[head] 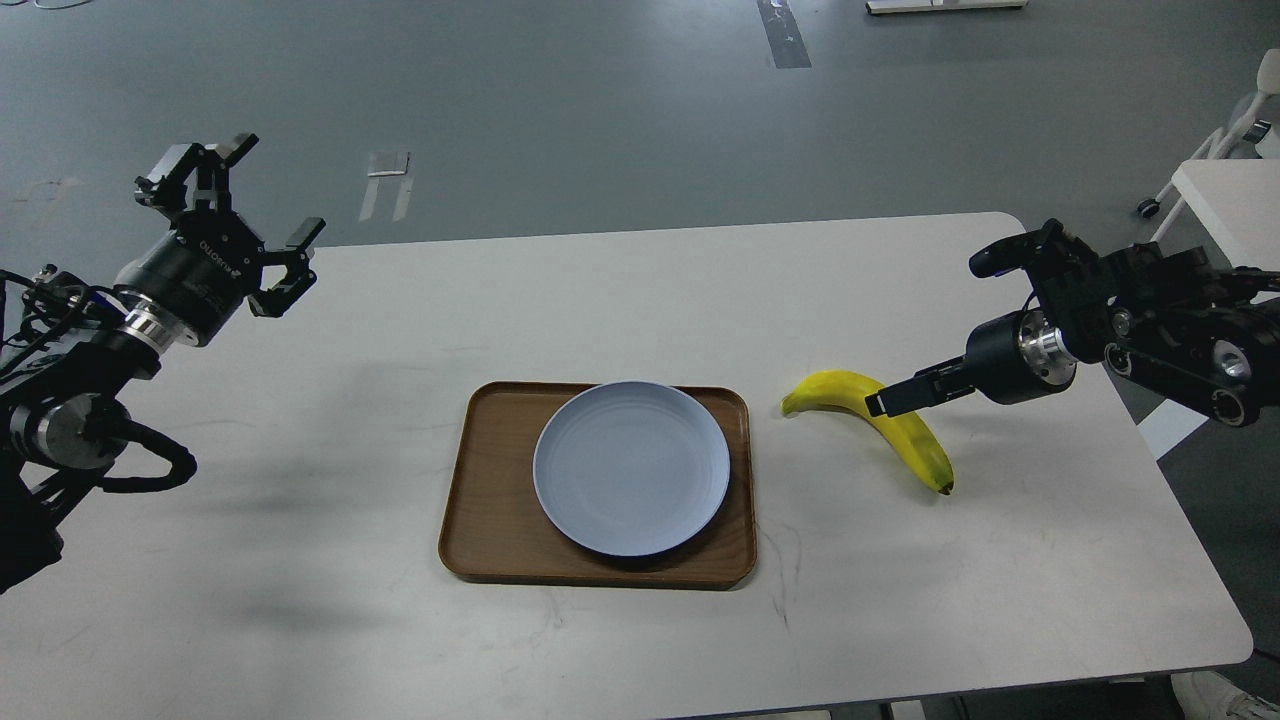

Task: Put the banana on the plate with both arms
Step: 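Reach the right gripper down to the banana and grasp it, then carry the banana with the right gripper and lower it onto the plate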

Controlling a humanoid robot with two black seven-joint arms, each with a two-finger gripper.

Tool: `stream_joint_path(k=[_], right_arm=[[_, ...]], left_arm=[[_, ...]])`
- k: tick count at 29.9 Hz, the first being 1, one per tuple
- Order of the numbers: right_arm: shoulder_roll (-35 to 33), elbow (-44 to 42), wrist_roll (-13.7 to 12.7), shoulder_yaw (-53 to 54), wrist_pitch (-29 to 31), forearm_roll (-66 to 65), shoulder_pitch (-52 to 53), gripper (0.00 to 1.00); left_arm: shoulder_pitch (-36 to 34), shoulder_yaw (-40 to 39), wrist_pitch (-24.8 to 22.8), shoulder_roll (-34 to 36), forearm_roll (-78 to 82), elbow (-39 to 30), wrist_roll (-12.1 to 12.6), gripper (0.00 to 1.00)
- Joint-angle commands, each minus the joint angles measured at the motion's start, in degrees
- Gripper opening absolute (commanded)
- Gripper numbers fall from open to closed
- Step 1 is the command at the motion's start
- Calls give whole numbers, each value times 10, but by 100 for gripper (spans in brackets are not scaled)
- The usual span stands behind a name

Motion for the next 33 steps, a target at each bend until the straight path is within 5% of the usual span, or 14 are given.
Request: stream_joint_path(k=[1,10,15,18,23,33], right_arm=[[30,-18,0,-24,0,0,1,100],[47,-36,0,-70,-11,0,-4,87],[46,-36,0,-83,-11,0,-5,53],[46,-36,0,-83,-11,0,-6,14],[44,-35,0,-82,-12,1,-3,1],[27,38,0,-77,-10,12,121,0]], left_arm=[[0,0,0,0,0,2,0,100],[-3,-5,0,-3,0,3,0,100],[-3,-5,0,-2,0,3,0,100],[-3,-5,0,-2,0,3,0,100],[-4,-5,0,-1,0,3,0,100],[-8,-7,0,-2,0,2,0,100]])
